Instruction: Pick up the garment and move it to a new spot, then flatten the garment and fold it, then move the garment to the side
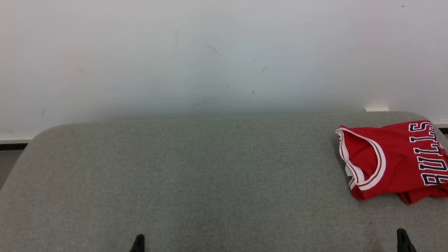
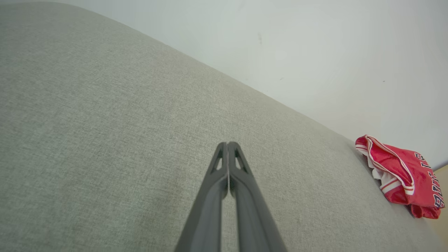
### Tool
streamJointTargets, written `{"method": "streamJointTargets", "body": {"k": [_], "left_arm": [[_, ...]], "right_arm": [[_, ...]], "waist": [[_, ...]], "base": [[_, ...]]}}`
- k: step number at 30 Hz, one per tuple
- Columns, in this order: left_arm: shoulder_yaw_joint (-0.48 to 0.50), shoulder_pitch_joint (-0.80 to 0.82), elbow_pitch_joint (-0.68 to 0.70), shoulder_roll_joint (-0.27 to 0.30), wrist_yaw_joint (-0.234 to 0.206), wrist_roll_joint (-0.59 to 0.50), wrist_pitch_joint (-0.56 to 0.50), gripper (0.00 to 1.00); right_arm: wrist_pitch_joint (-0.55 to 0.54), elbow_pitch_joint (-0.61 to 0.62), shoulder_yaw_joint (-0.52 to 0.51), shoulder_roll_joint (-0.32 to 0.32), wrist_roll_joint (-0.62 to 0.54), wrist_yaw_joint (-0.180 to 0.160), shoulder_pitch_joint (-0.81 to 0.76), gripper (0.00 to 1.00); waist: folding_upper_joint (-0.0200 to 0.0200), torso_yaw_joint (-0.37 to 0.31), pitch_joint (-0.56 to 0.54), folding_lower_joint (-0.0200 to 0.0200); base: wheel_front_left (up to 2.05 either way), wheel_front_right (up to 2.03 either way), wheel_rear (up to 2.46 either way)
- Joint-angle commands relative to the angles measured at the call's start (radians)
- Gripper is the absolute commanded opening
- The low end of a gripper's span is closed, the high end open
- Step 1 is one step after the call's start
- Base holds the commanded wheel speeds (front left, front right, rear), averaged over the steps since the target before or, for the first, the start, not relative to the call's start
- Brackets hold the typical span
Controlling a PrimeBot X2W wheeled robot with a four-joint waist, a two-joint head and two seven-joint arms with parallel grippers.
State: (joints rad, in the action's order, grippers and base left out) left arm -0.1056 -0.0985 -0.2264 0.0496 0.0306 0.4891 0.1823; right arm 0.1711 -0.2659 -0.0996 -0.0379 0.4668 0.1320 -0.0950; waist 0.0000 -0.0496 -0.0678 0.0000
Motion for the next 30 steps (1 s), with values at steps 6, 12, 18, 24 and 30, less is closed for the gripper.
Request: {"method": "streamJointTargets", "body": {"k": [6,12,18,24,30], "left_arm": [[0.024,0.046,0.008,0.011,0.012,0.134,-0.03,0.0],[0.038,0.062,0.007,0.013,0.02,0.227,-0.051,0.0],[0.052,0.077,0.005,0.015,0.027,0.314,-0.071,0.0],[0.065,0.091,0.003,0.017,0.033,0.398,-0.091,0.0],[0.078,0.104,0.001,0.018,0.041,0.474,-0.109,0.0]], "right_arm": [[-0.03,0.017,-0.002,-0.01,0.13,0.0,0.048,0.0],[-0.053,0.018,-0.003,-0.011,0.223,-0.001,0.064,0.0],[-0.075,0.018,-0.004,-0.011,0.309,-0.001,0.078,0.0],[-0.096,0.018,-0.006,-0.012,0.392,-0.001,0.092,0.0],[-0.116,0.018,-0.007,-0.013,0.468,-0.001,0.107,0.0]], "waist": [[0.0,0.003,0.004,0.0],[0.0,0.006,0.008,0.0],[0.0,0.009,0.012,0.0],[0.0,0.012,0.016,0.0],[0.0,0.014,0.02,0.0]], "base": [[0.0,0.0,0.0],[0.0,0.0,0.0],[0.0,0.0,0.0],[0.0,0.0,0.0],[0.0,0.0,0.0]]}}
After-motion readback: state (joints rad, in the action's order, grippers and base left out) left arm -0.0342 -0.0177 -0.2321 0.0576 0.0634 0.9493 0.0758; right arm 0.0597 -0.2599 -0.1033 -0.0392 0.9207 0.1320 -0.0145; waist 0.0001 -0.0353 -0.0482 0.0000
